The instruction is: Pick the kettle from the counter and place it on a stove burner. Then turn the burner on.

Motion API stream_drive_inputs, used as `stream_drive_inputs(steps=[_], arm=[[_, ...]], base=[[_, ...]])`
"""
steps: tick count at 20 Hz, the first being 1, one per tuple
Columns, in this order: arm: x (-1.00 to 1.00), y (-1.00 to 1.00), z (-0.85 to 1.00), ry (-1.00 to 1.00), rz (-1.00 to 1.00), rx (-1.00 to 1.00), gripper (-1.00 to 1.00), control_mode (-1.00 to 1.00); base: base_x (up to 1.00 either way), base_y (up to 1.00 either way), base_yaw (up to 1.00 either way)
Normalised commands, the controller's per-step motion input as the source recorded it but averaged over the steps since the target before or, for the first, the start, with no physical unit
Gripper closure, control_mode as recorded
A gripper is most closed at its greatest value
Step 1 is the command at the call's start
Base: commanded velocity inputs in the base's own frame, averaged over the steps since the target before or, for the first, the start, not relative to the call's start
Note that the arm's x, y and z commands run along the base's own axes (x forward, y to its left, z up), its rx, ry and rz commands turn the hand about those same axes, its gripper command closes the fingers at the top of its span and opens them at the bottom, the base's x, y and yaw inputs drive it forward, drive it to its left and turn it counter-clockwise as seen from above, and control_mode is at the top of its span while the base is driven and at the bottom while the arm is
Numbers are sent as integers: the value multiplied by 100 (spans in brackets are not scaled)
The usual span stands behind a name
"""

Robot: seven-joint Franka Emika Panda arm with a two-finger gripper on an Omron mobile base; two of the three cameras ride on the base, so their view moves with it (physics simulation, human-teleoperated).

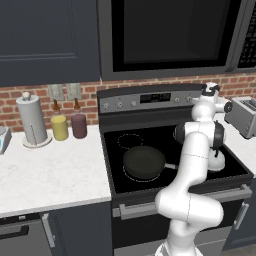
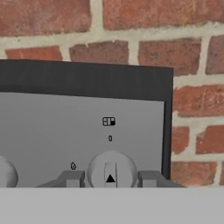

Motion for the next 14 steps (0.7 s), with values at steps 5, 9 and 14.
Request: stream_drive_inputs(steps=[5, 9, 14], arm=[[0, 0, -4, -1, 5, -1, 100, -100], [0, 0, 0, 0, 15, -3, 100, -100], [0, 0, 0, 0, 21, -3, 100, -100]], base=[[0, 0, 0], [0, 0, 0], [0, 0, 0]])
